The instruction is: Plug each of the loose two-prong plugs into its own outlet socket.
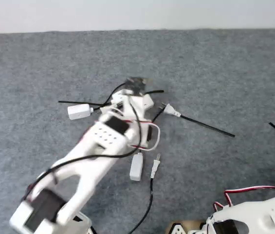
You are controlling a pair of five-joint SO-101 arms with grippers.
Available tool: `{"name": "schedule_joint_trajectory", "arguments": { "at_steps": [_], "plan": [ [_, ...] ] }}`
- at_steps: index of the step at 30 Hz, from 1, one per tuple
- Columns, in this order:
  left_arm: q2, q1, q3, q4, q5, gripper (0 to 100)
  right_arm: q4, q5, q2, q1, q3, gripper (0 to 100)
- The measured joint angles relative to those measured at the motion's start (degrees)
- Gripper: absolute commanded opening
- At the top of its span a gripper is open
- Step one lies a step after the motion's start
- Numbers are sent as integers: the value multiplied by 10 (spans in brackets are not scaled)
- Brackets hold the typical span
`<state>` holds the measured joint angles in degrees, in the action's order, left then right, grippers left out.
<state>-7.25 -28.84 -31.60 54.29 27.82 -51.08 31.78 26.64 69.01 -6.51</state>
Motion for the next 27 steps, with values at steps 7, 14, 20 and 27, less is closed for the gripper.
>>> {"name": "schedule_joint_trajectory", "arguments": {
  "at_steps": [7,14,20,27],
  "plan": [
    [-145,75,-165,-11,3,11,1,0,0,0,0,12],
    [-98,21,-226,-32,3,13,2,0,0,0,0,12],
    [-39,-60,-226,-50,4,13,12,0,1,0,0,12],
    [-39,-171,-226,-78,4,13,16,0,4,0,0,12]
  ]
}}
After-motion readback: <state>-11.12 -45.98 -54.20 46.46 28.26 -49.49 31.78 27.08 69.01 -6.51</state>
